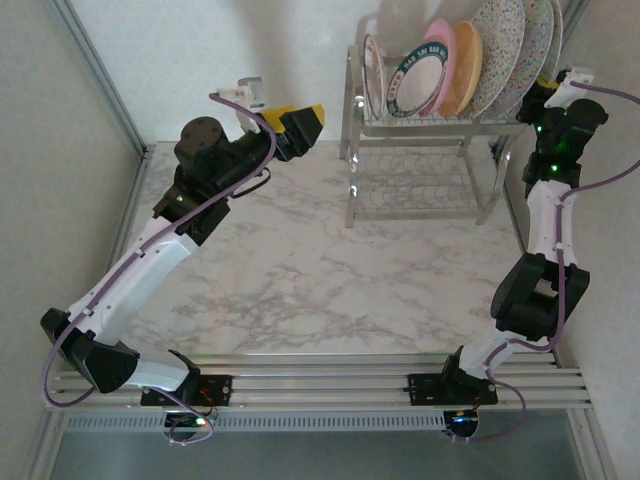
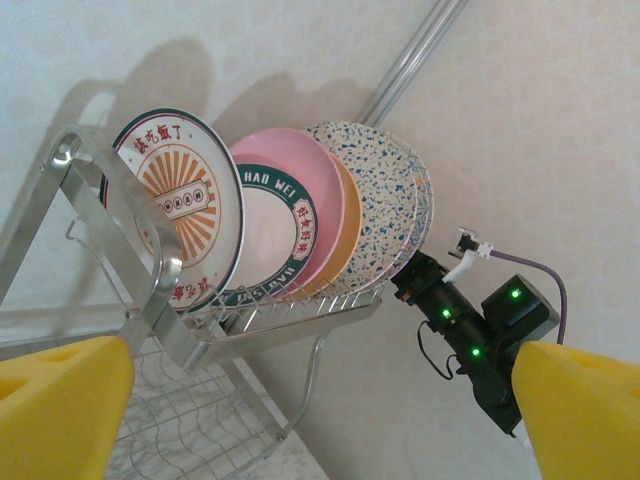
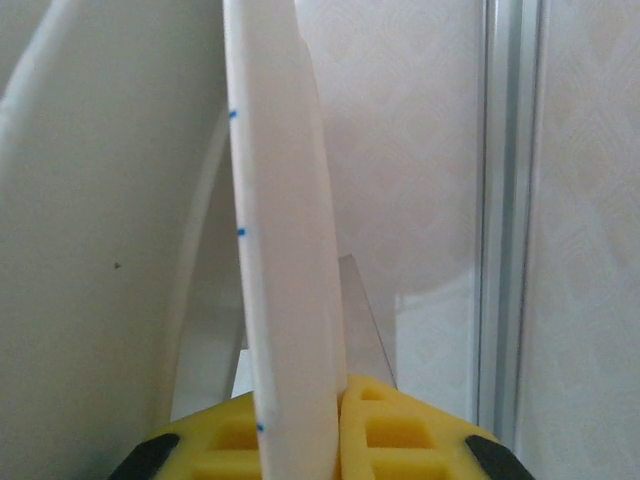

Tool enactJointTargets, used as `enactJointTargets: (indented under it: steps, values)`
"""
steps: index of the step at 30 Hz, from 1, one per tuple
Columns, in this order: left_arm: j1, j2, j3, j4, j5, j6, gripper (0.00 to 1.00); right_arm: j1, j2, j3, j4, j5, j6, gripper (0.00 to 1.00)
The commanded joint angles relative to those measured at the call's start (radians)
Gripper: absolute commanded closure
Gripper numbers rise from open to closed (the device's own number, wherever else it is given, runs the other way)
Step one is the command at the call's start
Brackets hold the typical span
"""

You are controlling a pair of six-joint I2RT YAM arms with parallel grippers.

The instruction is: Unload the plates from the dish rack

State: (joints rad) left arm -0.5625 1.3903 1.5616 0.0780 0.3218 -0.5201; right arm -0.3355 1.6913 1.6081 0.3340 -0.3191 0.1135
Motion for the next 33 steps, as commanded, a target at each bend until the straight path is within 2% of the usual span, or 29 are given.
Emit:
enactJointTargets:
  steps: [1, 15, 33]
  values:
    - [-0.011, -0.008, 0.024, 0.031, 0.005, -0.004, 0.03, 0.012, -0.06, -0.001, 0.034, -0.029, 0.04, 1.0]
    - [-0.013, -0.014, 0.021, 0.032, 0.005, -0.006, 0.03, 0.01, -0.082, 0.045, 0.027, 0.041, 0.045, 1.0]
    - [-0.016, -0.013, 0.014, 0.037, 0.01, -0.011, 0.03, -0.013, -0.096, 0.129, 0.028, 0.057, 0.083, 1.0]
